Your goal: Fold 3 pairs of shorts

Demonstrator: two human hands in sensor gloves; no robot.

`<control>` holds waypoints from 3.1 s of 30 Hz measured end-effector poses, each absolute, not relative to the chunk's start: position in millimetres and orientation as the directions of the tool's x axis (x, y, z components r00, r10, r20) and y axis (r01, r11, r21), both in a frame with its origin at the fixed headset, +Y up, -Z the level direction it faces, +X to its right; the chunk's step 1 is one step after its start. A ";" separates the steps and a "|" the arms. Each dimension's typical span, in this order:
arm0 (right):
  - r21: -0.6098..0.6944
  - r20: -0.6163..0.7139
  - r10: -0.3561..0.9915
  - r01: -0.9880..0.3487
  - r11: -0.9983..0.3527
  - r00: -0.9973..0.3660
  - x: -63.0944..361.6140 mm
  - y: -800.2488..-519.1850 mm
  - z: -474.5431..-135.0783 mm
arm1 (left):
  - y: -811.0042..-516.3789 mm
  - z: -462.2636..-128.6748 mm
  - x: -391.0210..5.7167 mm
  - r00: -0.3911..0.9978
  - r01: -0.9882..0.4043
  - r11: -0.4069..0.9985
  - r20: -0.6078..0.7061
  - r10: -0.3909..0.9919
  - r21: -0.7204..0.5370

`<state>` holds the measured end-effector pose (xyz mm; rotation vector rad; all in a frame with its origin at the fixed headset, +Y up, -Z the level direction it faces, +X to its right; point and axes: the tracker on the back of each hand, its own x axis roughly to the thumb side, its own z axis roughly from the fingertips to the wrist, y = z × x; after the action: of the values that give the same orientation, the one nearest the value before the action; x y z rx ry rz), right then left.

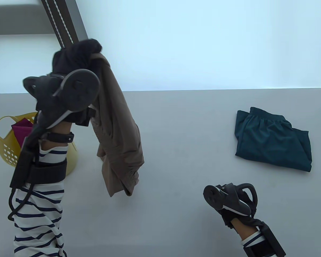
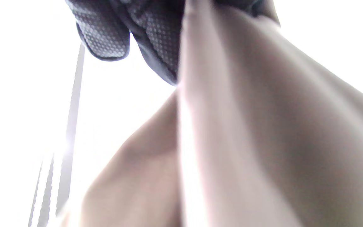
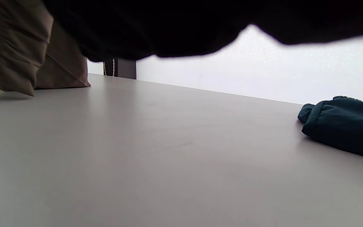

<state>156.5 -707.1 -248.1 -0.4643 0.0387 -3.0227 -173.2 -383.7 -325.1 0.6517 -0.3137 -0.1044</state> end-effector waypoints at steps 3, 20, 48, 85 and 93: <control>-0.030 0.298 -0.086 0.080 -0.996 -0.951 156.4 -708.1 -248.3 | -440.6 -320.4 -133.3 0.854 0.075 0.825 0.392 -0.343 0.559; -0.051 0.262 -0.070 0.059 -0.997 -0.962 163.8 -702.6 -249.4 | -632.7 -374.2 -101.7 0.537 0.653 0.756 0.725 -0.430 -0.035; -0.044 0.202 -0.073 0.066 -0.997 -0.977 171.5 -698.8 -252.2 | -626.3 -309.6 -12.6 0.675 0.328 0.821 0.492 -0.550 0.468; 0.173 0.454 -0.051 0.144 -0.974 -0.890 144.5 -740.5 -251.3 | -755.8 -230.6 -159.1 0.164 0.393 0.676 0.676 -0.718 0.623; 0.177 0.453 -0.004 0.094 -0.980 -0.891 137.6 -742.2 -249.3 | -759.4 -233.2 -146.8 0.175 0.371 0.683 0.676 -0.716 0.629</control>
<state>137.6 -742.2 -249.3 -0.7164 -0.3011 -2.9915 -146.8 -759.4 -233.2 0.3562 -1.1588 -0.7935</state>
